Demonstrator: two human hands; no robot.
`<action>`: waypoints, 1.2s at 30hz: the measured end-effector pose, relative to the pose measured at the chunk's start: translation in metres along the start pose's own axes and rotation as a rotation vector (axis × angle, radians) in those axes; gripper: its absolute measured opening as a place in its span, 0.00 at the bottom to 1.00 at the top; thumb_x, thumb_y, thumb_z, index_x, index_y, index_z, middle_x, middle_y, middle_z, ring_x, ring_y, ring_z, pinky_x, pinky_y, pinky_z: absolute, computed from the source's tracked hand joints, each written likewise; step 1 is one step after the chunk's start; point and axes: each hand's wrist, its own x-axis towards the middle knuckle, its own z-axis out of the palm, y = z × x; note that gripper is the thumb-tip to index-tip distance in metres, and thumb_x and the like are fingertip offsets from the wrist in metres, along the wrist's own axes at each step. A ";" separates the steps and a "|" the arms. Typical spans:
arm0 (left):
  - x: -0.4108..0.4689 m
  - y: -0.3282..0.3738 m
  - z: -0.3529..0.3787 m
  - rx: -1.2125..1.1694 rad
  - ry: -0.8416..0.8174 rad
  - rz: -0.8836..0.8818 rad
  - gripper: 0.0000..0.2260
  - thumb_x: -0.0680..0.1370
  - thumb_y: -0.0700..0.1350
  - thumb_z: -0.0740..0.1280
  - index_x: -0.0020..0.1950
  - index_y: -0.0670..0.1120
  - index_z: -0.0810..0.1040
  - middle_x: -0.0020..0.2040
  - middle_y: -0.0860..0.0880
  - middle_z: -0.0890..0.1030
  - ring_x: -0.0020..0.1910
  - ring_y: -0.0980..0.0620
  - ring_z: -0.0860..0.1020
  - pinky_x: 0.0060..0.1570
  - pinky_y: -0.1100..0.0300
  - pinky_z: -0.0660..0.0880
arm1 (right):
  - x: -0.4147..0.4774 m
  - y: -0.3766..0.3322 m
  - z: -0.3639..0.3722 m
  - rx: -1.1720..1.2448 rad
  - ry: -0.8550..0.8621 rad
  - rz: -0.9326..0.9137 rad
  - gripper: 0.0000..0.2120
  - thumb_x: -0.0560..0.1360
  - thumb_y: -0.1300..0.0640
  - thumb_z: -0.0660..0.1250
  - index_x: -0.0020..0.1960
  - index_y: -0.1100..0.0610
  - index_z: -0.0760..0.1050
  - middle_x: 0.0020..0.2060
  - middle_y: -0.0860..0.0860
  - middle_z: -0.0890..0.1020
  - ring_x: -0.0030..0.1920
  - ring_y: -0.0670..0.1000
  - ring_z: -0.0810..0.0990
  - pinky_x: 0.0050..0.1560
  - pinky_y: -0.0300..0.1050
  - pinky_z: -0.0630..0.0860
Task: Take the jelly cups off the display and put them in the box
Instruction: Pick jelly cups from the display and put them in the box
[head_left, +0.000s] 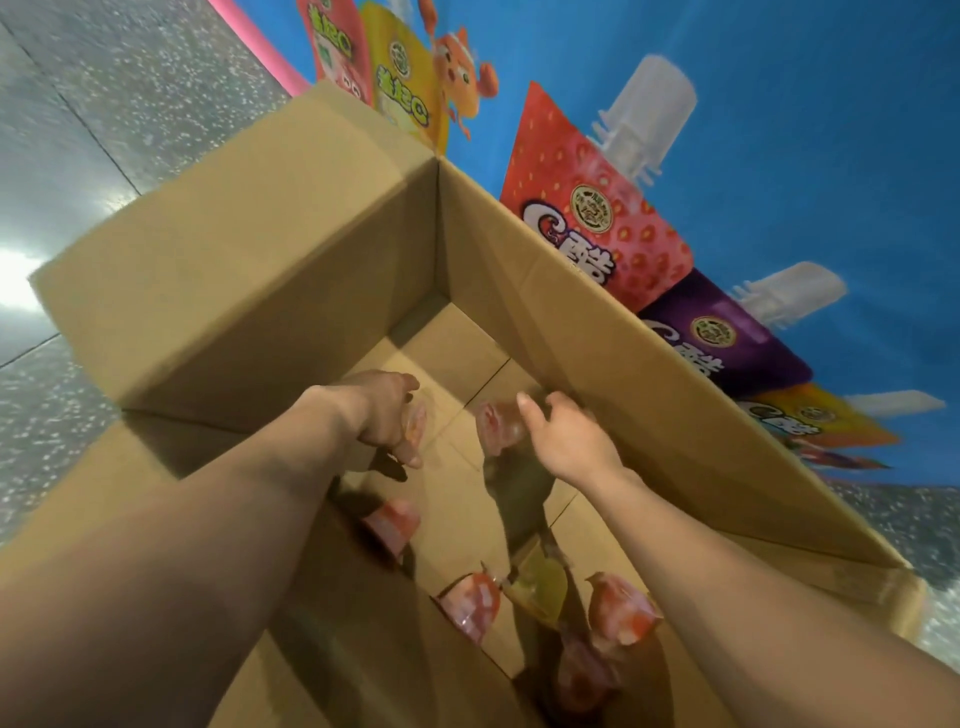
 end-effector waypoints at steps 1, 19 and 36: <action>0.003 0.002 0.001 0.009 -0.001 -0.010 0.50 0.65 0.54 0.82 0.80 0.53 0.58 0.75 0.48 0.70 0.72 0.41 0.69 0.67 0.46 0.72 | 0.002 -0.001 0.003 0.037 -0.011 0.048 0.32 0.83 0.35 0.48 0.78 0.54 0.61 0.72 0.55 0.71 0.72 0.58 0.71 0.69 0.57 0.70; 0.026 -0.009 0.011 0.007 0.054 -0.046 0.40 0.68 0.49 0.80 0.77 0.52 0.65 0.70 0.46 0.74 0.67 0.43 0.73 0.66 0.51 0.73 | 0.031 -0.003 0.044 0.774 -0.135 0.462 0.14 0.84 0.49 0.60 0.61 0.59 0.70 0.49 0.57 0.80 0.51 0.57 0.82 0.58 0.53 0.82; 0.016 -0.019 0.005 -0.173 -0.016 0.073 0.29 0.71 0.46 0.79 0.69 0.50 0.72 0.61 0.52 0.78 0.60 0.49 0.78 0.57 0.57 0.79 | 0.012 0.030 0.015 1.173 -0.278 0.286 0.32 0.74 0.54 0.75 0.72 0.57 0.66 0.62 0.61 0.79 0.59 0.60 0.81 0.51 0.55 0.84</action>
